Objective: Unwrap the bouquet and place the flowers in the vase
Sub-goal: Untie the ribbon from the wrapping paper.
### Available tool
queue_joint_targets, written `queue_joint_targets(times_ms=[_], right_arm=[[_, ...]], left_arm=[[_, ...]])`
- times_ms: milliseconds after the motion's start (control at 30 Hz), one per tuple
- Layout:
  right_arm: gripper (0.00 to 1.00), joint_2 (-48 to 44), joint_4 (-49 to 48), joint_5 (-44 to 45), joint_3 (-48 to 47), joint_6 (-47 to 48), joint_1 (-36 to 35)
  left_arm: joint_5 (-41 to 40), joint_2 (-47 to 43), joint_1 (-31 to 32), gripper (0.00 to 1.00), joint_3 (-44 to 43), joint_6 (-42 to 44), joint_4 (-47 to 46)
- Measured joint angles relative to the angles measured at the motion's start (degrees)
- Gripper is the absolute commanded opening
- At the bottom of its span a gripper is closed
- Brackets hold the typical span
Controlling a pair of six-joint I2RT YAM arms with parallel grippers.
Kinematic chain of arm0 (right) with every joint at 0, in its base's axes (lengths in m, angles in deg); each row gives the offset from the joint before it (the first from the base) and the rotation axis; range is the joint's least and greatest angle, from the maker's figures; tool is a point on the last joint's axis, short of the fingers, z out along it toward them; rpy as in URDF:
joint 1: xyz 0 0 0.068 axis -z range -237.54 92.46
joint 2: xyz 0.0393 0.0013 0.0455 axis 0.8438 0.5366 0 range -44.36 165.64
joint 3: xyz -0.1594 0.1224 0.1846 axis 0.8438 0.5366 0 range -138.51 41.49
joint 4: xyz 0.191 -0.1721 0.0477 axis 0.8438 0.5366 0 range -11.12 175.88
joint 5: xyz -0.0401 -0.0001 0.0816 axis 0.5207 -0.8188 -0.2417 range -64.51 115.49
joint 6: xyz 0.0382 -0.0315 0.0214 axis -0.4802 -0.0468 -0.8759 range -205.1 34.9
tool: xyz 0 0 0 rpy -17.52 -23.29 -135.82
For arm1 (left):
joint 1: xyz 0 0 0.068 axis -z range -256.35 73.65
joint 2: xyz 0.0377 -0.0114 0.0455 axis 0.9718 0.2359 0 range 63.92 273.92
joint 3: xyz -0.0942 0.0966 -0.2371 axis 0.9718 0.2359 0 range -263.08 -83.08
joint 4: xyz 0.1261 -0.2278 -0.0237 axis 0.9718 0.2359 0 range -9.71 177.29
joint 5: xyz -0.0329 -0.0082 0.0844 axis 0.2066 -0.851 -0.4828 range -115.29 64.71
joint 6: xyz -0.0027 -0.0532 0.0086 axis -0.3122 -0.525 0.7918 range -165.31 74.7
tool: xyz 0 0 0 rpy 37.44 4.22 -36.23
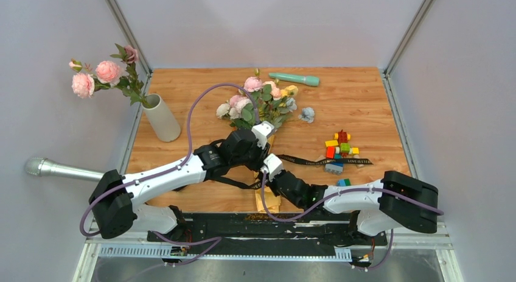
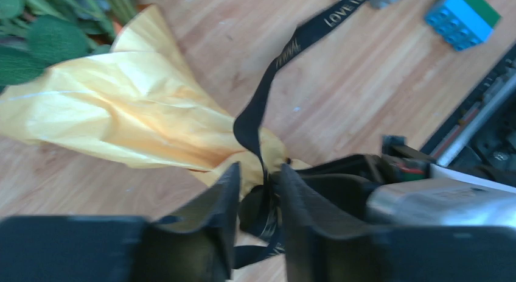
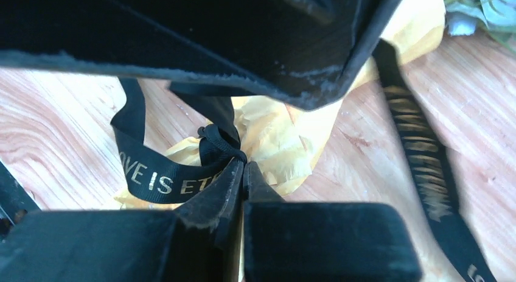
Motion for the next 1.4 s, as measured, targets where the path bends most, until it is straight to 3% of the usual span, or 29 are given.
queue_joint_targets(times_ms=[133,300,433,767,1000,1267,1367,1400], right_arm=[[0.00,0.0,0.8,3.9,-0.1,-3.2,-2.1],[0.00,-1.7,0.5,4.6,0.9,-9.1,-2.9],[0.00,-4.9,-0.8,5.2,3.2,-15.0,-3.0],[0.00,-8.9,0.2,9.6,6.4,-26.7,-3.0],[0.00,-10.7,0.8,10.7,9.2,-32.1,-3.0],[0.00,-10.7,1.3,10.9,9.6,-34.0,-3.0],[0.00,-10.7,1.4,11.0,9.6,-34.2,-3.0],[0.00,-10.7,1.4,11.0,9.6,-34.2,-3.0]], left_arm=[[-2.4,-0.6,-1.6,0.77,0.5,0.1,-0.1],[-3.2,-2.5,-1.1,0.83,2.5,0.2,-1.1],[-3.1,-5.1,-0.2,0.82,7.1,0.1,-3.1],[-3.2,-7.6,0.0,0.61,16.7,-1.2,-7.0],[-1.3,-6.5,0.0,0.63,17.5,-1.0,-11.5],[2.7,-4.3,0.0,0.73,17.5,-0.4,-15.5],[3.7,-2.3,0.2,0.72,17.2,0.4,-15.9],[3.8,-1.3,0.3,0.67,17.0,0.7,-15.9]])
